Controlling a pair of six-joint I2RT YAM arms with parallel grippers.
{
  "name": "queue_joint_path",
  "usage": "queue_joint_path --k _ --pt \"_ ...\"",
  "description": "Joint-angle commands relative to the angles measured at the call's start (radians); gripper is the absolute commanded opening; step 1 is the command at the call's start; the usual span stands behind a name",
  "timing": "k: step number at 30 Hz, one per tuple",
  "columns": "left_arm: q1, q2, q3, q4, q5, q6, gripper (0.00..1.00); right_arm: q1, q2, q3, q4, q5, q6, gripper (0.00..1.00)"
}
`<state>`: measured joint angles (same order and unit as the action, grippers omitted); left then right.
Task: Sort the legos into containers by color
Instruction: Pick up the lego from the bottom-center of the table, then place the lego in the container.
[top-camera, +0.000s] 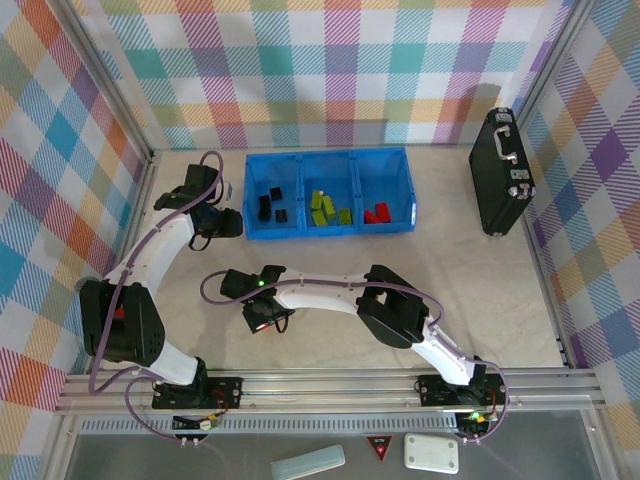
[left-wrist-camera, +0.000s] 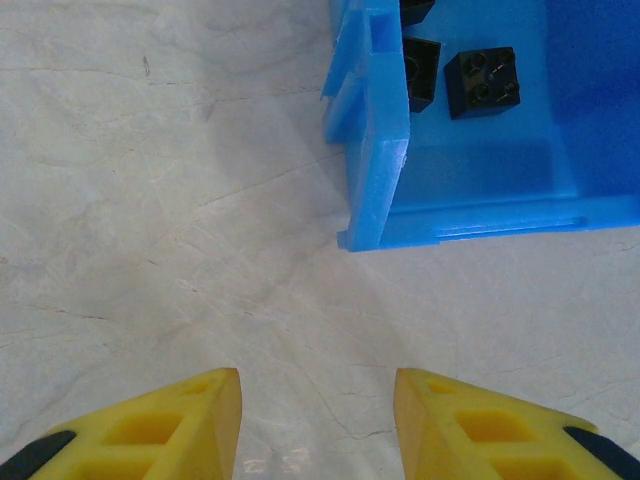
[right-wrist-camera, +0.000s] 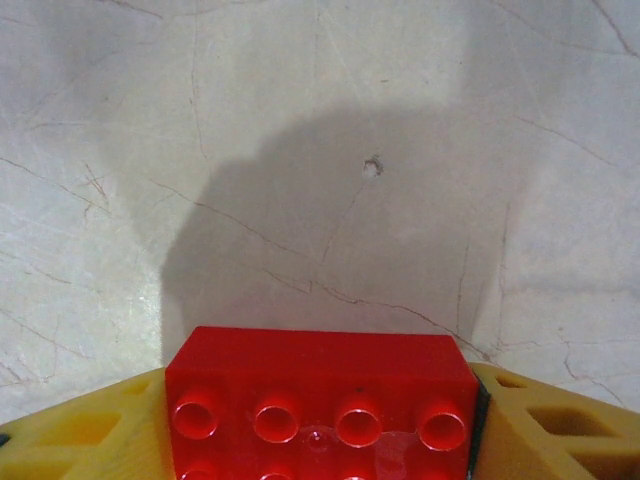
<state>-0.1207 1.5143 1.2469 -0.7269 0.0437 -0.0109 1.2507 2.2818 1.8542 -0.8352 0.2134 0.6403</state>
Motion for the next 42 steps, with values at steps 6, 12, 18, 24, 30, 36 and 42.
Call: queue_joint_path --k 6,12,18,24,30,36,42 --pt "0.013 -0.030 0.013 -0.010 0.010 -0.011 0.44 0.003 -0.086 -0.040 -0.026 0.049 0.006 0.60" --pt "0.013 -0.031 0.012 -0.008 0.010 -0.011 0.45 -0.006 -0.142 -0.074 -0.033 0.064 0.003 0.60" --pt "0.013 -0.028 0.010 -0.009 0.020 -0.012 0.45 -0.031 -0.220 -0.145 -0.021 0.070 0.009 0.58" --pt "0.012 -0.026 0.009 -0.009 0.021 -0.014 0.45 -0.075 -0.315 -0.260 -0.009 0.077 0.025 0.58" --pt "0.013 -0.025 0.009 -0.009 0.022 -0.013 0.45 -0.142 -0.409 -0.374 0.006 0.069 0.007 0.58" --pt "0.012 -0.027 0.011 -0.011 0.016 -0.010 0.45 -0.244 -0.507 -0.467 0.010 0.059 -0.025 0.57" --pt "0.013 -0.025 0.011 -0.011 0.020 -0.010 0.44 -0.354 -0.579 -0.514 0.012 0.041 -0.068 0.57"
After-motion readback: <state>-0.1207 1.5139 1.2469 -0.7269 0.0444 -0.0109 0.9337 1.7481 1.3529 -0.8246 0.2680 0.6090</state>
